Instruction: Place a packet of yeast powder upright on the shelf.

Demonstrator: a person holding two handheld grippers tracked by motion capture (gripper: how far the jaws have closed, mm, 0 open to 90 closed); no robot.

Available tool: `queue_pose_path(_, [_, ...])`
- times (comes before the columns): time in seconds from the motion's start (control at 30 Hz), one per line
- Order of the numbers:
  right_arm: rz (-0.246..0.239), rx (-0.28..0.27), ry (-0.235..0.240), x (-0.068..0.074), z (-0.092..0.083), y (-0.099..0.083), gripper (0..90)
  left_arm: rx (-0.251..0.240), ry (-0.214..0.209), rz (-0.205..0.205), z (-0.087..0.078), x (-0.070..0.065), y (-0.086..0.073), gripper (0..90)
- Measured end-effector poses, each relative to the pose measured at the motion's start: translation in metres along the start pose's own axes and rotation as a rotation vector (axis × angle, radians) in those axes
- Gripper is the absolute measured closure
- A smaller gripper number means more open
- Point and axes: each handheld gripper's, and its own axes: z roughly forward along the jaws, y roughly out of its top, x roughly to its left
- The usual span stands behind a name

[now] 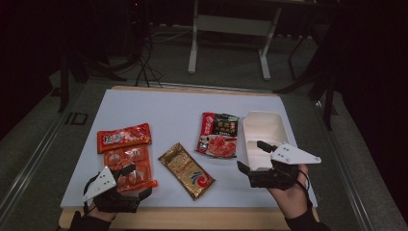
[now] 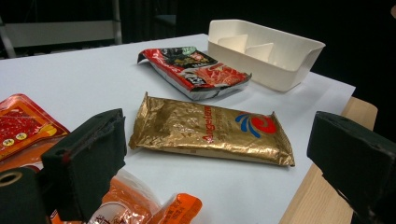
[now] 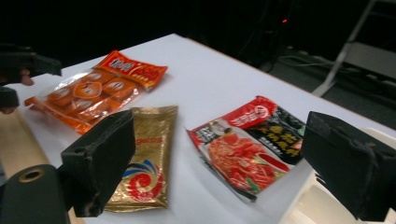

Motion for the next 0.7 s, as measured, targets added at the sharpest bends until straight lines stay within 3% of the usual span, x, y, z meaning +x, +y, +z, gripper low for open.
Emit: queue_pose_path(0.7, [-0.058,0.048,0.107,0.017,0.065,0.026,15.7,0.007,-0.008,-0.001,0.000,0.001,-0.001,5.2])
